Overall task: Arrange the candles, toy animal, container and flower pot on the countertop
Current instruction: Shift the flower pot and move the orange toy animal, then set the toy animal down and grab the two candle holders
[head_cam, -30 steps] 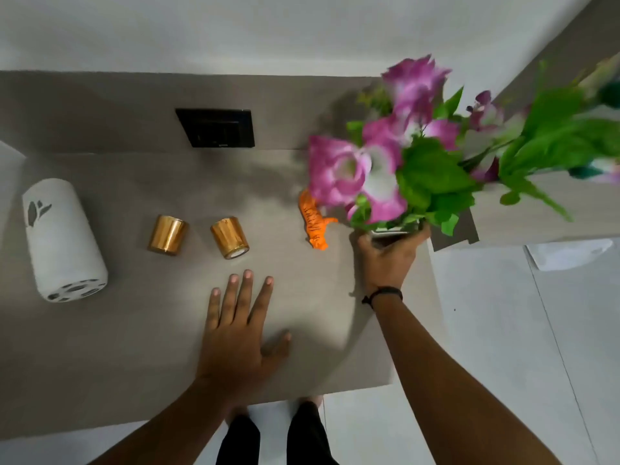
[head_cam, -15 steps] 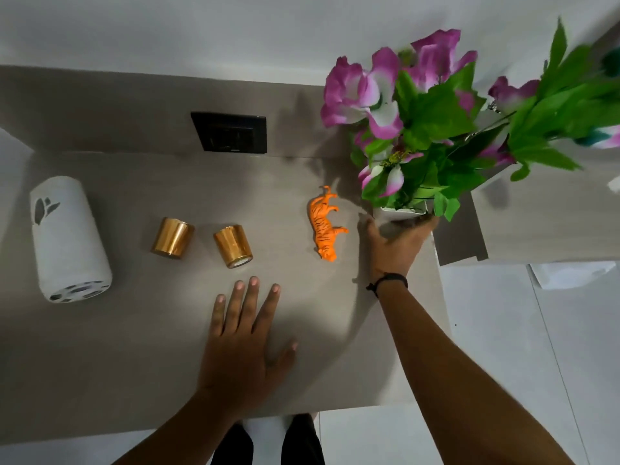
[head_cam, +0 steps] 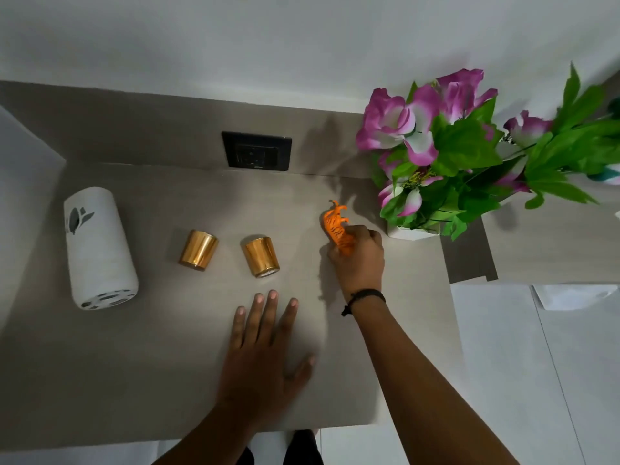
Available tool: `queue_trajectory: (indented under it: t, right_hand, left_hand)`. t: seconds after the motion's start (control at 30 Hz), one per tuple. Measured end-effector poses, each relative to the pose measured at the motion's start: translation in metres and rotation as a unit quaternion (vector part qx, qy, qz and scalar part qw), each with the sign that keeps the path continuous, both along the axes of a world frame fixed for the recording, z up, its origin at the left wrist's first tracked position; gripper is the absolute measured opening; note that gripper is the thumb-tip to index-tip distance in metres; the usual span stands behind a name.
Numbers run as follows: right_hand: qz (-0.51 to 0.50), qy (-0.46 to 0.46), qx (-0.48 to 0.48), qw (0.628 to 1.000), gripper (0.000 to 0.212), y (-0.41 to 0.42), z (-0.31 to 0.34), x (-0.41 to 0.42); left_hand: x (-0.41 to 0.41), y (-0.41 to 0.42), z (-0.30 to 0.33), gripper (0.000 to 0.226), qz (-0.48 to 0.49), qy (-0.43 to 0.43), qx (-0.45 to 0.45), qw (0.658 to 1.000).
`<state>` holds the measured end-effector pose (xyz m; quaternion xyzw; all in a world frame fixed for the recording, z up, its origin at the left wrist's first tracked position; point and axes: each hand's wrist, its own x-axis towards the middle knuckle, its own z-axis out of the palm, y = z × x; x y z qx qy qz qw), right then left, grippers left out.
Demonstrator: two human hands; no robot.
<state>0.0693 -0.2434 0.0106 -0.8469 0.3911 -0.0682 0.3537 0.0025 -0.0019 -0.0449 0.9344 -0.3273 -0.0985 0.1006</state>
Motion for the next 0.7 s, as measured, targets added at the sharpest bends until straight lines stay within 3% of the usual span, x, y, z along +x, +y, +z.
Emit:
queue_trajectory:
  t: [0.13,0.2,0.27,0.47,0.7]
  right_hand:
    - [-0.118,-0.129,0.113,0.978,0.023,0.002,0.003,0.012]
    - [-0.205,-0.184,0.257,0.926,0.019,-0.005,0.002,0.026]
    - [-0.229,-0.200,0.330,0.894,0.025,-0.012,0.001,0.037]
    - [-0.229,-0.221,0.324,0.891,0.029,-0.022,-0.004,0.048]
    - [-0.210,-0.241,0.283,0.904,0.017,-0.019,-0.008,0.048]
  left_hand:
    - [0.000,0.000,0.000,0.098,-0.005,0.005,-0.001,1.000]
    - [0.001,0.001,-0.001,0.098,-0.006,0.005,0.000,1.000]
    - [0.001,0.001,-0.003,0.099,-0.003,0.004,-0.003,1.000]
    - [0.001,0.001,-0.005,0.101,-0.004,-0.006,-0.003,1.000]
    - [0.000,0.000,-0.004,0.101,-0.001,-0.029,-0.004,1.000]
